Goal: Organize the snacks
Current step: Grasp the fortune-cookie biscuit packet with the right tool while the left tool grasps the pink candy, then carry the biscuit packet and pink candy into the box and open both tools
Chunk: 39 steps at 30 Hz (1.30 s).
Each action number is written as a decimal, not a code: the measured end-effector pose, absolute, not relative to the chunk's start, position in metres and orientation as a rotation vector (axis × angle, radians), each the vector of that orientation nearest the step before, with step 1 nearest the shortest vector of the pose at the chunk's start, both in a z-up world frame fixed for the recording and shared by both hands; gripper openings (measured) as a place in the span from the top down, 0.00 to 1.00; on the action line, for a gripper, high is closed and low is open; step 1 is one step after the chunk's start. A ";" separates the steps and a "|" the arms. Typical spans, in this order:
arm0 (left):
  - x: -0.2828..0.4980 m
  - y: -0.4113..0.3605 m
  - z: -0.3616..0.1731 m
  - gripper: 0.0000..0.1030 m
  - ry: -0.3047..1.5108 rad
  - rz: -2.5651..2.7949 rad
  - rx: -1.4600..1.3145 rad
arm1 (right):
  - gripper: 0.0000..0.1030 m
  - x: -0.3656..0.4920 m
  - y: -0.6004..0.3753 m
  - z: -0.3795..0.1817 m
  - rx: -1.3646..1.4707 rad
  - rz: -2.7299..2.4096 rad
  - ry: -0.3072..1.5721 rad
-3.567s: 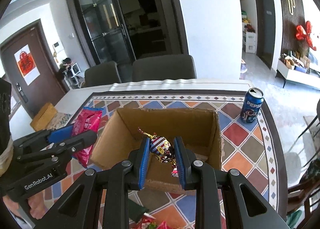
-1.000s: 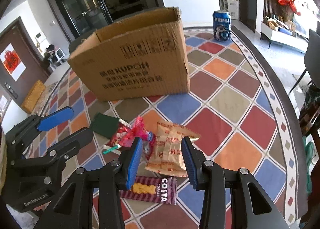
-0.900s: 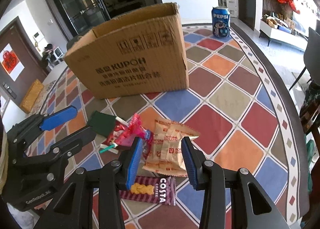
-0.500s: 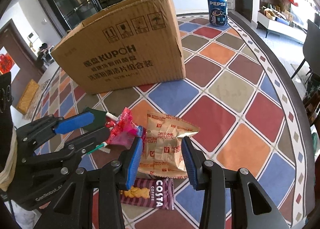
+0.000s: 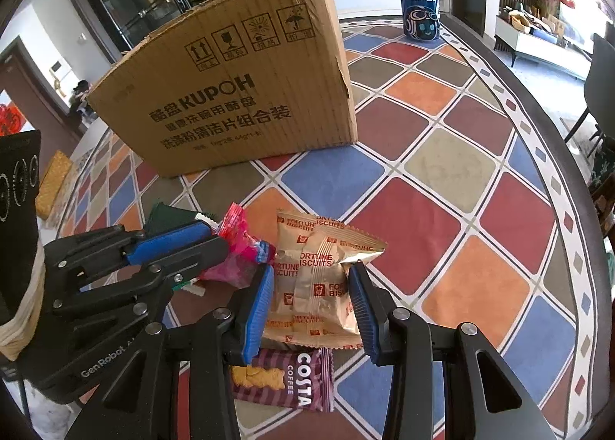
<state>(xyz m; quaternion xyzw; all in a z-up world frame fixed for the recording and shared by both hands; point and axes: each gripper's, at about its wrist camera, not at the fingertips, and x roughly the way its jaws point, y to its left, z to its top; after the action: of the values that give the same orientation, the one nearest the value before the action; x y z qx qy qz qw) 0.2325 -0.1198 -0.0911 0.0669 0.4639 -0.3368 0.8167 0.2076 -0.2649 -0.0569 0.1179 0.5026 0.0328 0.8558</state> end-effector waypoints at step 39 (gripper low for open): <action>0.212 -0.105 -0.007 0.96 0.771 -0.635 0.079 | 0.66 0.196 -0.267 0.011 0.222 0.091 0.855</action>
<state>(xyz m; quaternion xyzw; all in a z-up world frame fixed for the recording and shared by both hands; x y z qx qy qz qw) 0.2118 -0.1055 -0.0068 0.0377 0.3696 -0.3043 0.8771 0.1958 -0.2672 0.0108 0.1073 0.4135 0.0440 0.9031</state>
